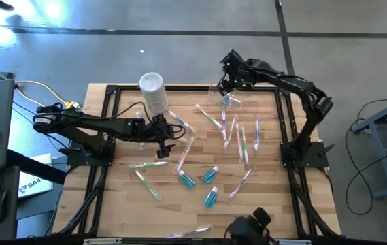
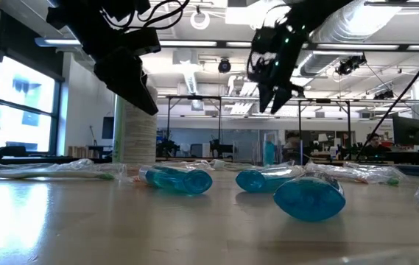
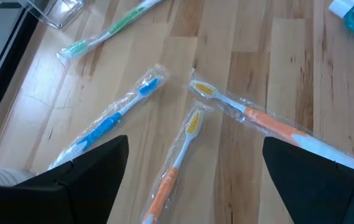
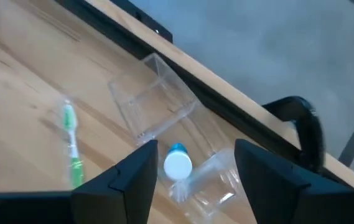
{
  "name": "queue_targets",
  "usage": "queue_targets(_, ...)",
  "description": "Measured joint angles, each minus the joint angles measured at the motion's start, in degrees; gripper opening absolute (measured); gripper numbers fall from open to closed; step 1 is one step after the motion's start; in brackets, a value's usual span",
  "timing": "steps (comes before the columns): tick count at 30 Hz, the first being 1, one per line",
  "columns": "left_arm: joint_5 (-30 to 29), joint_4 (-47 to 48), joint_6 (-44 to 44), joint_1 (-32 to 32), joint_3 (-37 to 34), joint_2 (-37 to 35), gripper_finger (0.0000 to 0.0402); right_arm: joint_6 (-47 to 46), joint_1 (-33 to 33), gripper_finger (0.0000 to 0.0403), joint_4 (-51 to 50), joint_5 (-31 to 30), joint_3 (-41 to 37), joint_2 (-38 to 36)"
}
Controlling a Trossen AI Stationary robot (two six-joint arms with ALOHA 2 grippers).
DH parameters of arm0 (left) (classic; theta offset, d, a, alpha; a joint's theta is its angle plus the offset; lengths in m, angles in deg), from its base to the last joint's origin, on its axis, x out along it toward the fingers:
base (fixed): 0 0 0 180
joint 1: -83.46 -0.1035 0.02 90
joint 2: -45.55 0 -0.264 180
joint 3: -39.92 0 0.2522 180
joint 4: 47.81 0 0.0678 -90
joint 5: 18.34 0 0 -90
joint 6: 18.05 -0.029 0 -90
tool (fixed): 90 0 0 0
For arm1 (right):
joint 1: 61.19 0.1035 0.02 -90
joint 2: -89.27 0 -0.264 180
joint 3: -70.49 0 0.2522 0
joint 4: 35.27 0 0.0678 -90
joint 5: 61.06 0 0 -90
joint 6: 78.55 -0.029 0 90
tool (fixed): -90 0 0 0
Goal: Pick & Place toothbrushing station
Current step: Put the blue toothbrush into the transparent organizer
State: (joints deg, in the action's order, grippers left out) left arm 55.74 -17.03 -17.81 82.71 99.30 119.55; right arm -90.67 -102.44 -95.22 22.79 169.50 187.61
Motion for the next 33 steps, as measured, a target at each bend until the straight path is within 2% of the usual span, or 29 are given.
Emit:
queue_targets(4, 0.0, 1.2, -1.1, 0.0, 0.0, 0.0, 0.0365, 0.4, 0.5, 0.0206, -3.1, 6.9, 0.1, -6.2)
queue_targets(9, 0.0, 2.3, -1.3, 0.0, 0.0, 0.0, 0.0365, -3.2, 1.9, 0.0206, -14.2, 14.3, 0.1, -12.4)
queue_targets(11, 0.0, 2.7, -1.2, 0.0, 0.0, 0.0, 0.0365, -4.8, 3.0, 0.0206, -20.7, 13.0, 0.1, -14.1)
queue_targets(15, 0.0, 2.9, -0.4, 0.0, 0.0, 0.0, 0.0365, -10.0, 5.9, 0.0206, -33.1, 3.3, 0.1, -15.5)
queue_targets(20, 2.9, 1.1, 0.0, 0.0, -1.2, 0.0, 0.0365, -18.4, 9.6, 0.0206, -39.7, -5.5, -0.2, -15.5)
queue_targets(26, 4.4, -0.6, 0.0, 0.0, -3.8, 0.0, 0.0365, -19.2, 12.5, 0.0206, -40.2, -4.6, -6.9, -15.5)
queue_targets(33, 4.5, -1.0, 0.0, 0.0, -4.2, 0.0, 0.0365, -23.5, 12.4, 0.0206, -35.7, -3.1, -19.9, -15.5)
